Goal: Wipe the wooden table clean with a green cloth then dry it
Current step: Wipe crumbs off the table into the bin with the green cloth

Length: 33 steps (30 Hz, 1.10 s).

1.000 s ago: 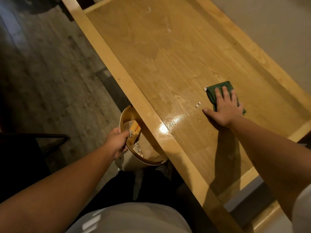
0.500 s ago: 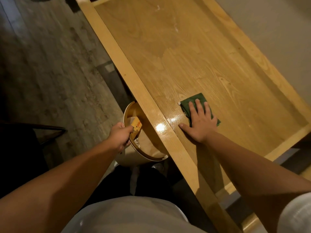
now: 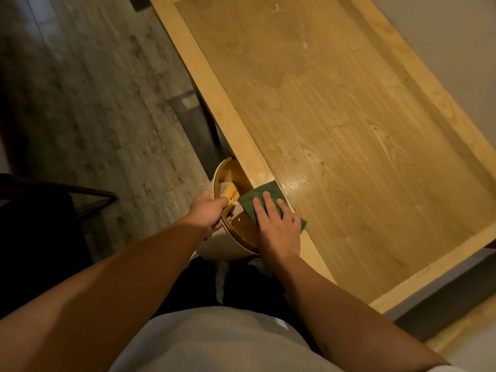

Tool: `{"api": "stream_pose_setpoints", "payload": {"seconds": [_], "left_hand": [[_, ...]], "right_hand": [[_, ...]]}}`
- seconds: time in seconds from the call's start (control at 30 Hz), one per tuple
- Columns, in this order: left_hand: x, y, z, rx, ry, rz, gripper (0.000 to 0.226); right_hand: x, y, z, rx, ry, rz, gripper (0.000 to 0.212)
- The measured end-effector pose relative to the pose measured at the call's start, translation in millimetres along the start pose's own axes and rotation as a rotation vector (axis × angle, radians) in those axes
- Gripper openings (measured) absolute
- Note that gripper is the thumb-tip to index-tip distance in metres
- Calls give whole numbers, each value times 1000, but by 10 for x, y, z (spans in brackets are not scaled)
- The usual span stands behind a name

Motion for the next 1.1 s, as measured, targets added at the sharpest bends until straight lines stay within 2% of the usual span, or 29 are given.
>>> {"api": "stream_pose_setpoints", "payload": {"seconds": [0.13, 0.23, 0.33, 0.4, 0.47, 0.53, 0.63, 0.67, 0.73, 0.77, 0.83, 1.0, 1.1], "left_hand": [[31, -31, 31, -7, -2, -6, 10], [53, -47, 67, 16, -9, -12, 9], [82, -66, 95, 48, -37, -43, 10], [96, -60, 101, 58, -42, -63, 10], [96, -56, 125, 49, -46, -57, 10], [98, -63, 168, 29, -41, -43, 10], [118, -73, 252, 3, -14, -28, 10], [123, -70, 282, -3, 3, -30, 10], [127, -53, 352, -11, 32, -39, 11], [124, -40, 386, -14, 42, -44, 13], [123, -10, 439, -17, 55, -63, 16], [121, 73, 481, -16, 51, -86, 16], [126, 116, 484, -13, 41, -81, 15]], "right_hand": [[69, 61, 14, 197, 83, 111, 74], [270, 168, 77, 174, 128, 434, 55], [519, 520, 236, -117, 178, 677, 56], [691, 914, 379, -378, 240, 843, 50], [818, 1407, 528, -565, 323, 936, 45], [896, 1962, 647, -676, 373, 839, 44], [895, 2763, 772, -785, 378, 553, 53], [835, 2954, 821, -791, 321, 489, 57], [657, 3156, 940, -774, 97, 342, 68], [571, 3190, 995, -751, -9, 254, 75], [482, 3224, 1126, -681, -77, 107, 86], [489, 3094, 1404, -606, -36, 46, 86], [506, 2758, 1500, -479, -13, 43, 80]]}}
Point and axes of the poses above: each hand's wrist, its own z-axis towards the middle knuckle, its own x-axis out of the back of the hand, y = z × x, the point moved 3 cm from there along z, towards the middle knuckle, and after that the axes turned 8 degrees about -z, right-handed, at the moved point
